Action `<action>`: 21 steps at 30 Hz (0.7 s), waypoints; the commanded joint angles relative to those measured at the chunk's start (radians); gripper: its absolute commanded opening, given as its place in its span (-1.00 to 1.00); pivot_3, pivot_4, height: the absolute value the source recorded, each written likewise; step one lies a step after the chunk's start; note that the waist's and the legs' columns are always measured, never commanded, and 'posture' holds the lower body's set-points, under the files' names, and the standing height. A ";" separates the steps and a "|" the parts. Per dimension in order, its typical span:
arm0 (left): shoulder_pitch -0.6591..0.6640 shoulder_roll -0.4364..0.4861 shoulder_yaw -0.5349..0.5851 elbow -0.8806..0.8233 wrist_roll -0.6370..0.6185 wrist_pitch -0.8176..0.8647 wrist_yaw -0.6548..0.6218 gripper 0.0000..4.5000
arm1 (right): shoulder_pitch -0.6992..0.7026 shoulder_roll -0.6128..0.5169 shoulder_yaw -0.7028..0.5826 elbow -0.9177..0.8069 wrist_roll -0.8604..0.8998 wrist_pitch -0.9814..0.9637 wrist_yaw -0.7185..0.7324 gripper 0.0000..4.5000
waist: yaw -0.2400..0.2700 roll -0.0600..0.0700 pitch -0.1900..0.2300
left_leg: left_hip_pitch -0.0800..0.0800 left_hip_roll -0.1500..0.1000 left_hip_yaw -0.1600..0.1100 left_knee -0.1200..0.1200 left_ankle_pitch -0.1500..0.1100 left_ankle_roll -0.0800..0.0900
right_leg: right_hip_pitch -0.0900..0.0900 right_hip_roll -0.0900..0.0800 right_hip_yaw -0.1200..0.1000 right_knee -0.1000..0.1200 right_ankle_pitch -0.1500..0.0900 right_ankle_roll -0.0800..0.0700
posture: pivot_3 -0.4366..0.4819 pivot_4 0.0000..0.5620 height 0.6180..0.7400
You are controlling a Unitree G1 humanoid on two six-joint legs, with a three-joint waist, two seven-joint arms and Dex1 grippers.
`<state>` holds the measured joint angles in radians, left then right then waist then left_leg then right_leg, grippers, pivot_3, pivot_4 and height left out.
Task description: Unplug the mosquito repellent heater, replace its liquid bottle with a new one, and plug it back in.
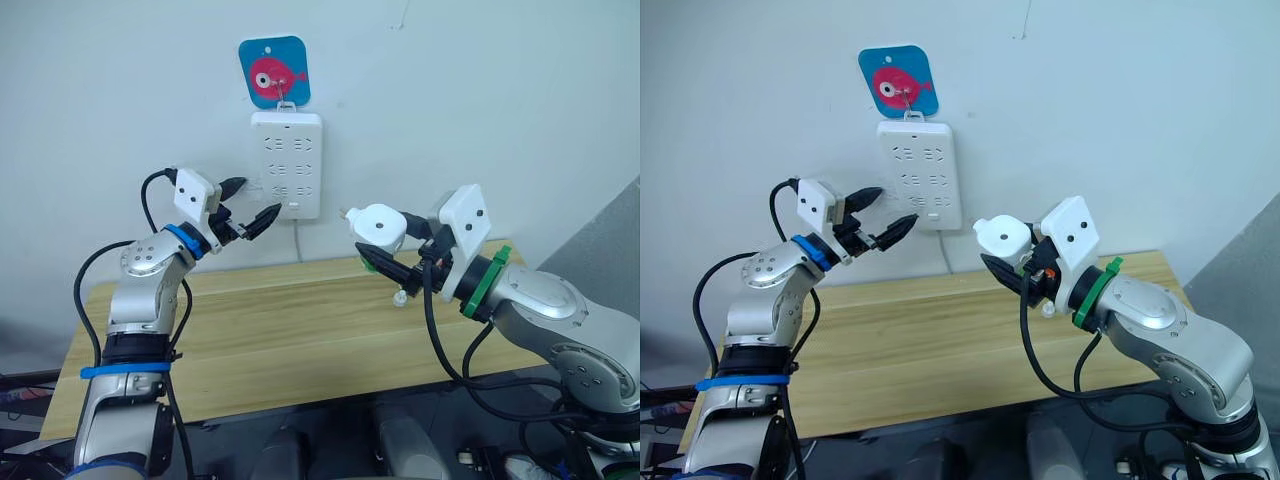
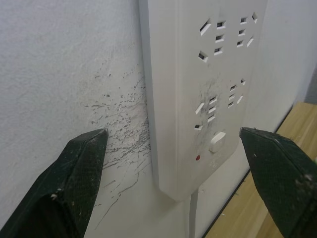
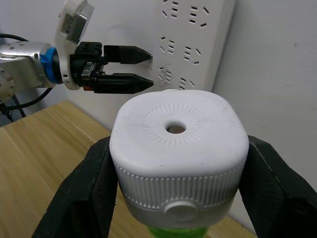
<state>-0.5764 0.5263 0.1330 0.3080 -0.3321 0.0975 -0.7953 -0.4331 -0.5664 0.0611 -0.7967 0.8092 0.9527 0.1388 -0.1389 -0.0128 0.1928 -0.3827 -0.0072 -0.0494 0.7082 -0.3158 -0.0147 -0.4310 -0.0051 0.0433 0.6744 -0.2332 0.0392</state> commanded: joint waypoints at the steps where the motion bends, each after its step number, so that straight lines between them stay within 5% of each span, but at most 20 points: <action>1: -0.056 0.010 0.002 0.040 0.015 -0.032 -0.014 0.61 | -0.008 0.004 -0.018 -0.051 0.004 -0.002 0.006 0.33 | 0.001 0.000 0.000 | 0.000 0.000 0.000 0.000 0.000 0.000 | 0.000 0.000 0.000 0.000 0.000 0.000 | -0.54 -0.45 0.84; 2: -0.066 0.010 -0.002 0.055 0.022 -0.037 -0.019 0.48 | -0.008 0.005 -0.017 -0.052 0.004 -0.001 0.006 0.33 | 0.001 0.000 0.000 | 0.000 0.000 0.000 0.000 0.000 0.000 | 0.000 0.000 0.000 0.000 0.000 0.000 | -0.54 -0.45 0.84; 21: -0.239 0.013 -0.072 0.218 0.048 0.016 -0.226 0.48 | -0.004 -0.007 -0.029 -0.084 0.069 0.033 0.043 0.33 | 0.012 -0.001 0.000 | 0.000 -0.001 -0.002 0.001 0.000 0.000 | 0.001 -0.002 -0.002 -0.001 0.000 0.000 | -0.57 -0.44 0.84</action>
<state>-0.7815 0.5273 0.0611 0.5227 -0.2891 0.1191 -1.0077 -0.4316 -0.5696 0.0593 -0.8299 0.8583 0.9916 0.1749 -0.1273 -0.0135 0.1926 -0.3833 -0.0078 -0.0512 0.7092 -0.3158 -0.0146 -0.4299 -0.0069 0.0413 0.6738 -0.2332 0.0393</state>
